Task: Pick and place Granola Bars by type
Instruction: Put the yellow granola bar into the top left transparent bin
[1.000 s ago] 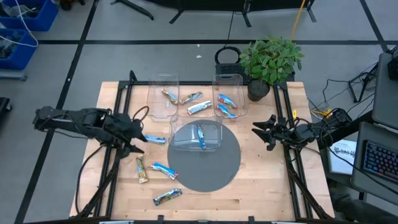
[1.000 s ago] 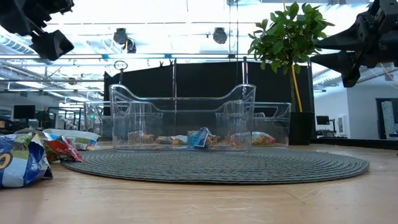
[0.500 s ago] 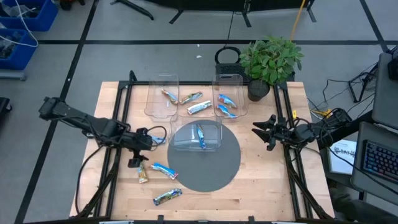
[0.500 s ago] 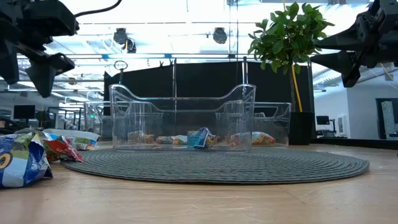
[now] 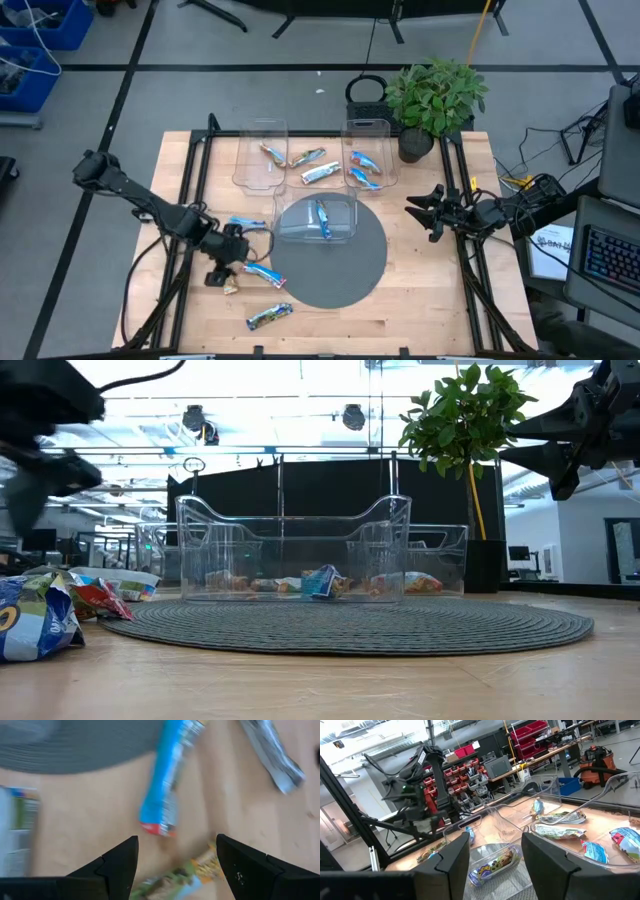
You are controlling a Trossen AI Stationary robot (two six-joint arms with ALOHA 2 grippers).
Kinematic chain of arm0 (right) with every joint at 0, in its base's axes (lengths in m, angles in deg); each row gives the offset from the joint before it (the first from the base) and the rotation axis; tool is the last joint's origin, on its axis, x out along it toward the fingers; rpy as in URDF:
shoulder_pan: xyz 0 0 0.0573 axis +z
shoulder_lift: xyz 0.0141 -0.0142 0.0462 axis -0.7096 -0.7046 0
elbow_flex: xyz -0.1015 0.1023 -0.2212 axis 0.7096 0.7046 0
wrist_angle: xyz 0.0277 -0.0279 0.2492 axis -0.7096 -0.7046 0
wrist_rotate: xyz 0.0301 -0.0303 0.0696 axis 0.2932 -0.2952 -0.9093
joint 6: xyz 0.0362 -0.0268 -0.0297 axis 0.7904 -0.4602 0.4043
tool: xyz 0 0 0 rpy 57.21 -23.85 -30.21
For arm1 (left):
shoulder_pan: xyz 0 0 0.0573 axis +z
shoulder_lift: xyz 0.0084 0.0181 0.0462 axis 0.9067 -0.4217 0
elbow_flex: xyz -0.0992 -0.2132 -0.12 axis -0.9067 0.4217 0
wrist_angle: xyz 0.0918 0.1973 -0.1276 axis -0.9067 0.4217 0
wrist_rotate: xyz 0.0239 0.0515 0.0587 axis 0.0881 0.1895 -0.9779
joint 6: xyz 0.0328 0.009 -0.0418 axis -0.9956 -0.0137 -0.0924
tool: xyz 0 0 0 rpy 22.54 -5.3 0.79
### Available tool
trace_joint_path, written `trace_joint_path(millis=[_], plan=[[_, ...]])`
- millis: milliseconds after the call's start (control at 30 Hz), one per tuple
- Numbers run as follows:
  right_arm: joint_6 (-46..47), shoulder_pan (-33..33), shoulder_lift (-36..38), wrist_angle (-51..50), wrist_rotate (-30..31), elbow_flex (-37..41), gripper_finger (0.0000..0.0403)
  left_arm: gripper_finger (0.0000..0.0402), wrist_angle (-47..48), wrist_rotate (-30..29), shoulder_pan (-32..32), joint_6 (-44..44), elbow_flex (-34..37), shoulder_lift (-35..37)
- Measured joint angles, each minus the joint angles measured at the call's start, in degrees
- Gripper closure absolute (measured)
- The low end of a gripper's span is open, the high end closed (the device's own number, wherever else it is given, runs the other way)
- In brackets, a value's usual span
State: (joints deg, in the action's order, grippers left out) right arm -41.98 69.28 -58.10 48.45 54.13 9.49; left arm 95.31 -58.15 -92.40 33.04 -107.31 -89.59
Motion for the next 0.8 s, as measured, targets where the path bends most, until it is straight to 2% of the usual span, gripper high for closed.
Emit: trace_joint_path(millis=[200, 433, 600, 800], plan=[[0.0, 0.0, 0.0, 0.0, 0.0, 0.0, 0.0232, 0.013, 0.2, 0.8, -6.8, -0.6, 0.0, -0.6], [0.0, 0.0, 0.0, 0.0, 0.0, 0.0, 0.0232, 0.013, 0.2, -0.7, -13.1, -8.1, 0.0, -2.1], [0.0, 0.0, 0.0, 0.0, 0.0, 0.0, 0.0232, 0.0131, 0.2, -1.6, -14.8, -12.3, 0.0, -6.1], [0.0, 0.0, 0.0, 0.0, 0.0, 0.0, 0.0232, 0.0131, 1.3, -7.9, -15.1, -17.6, 0.0, -11.1]])
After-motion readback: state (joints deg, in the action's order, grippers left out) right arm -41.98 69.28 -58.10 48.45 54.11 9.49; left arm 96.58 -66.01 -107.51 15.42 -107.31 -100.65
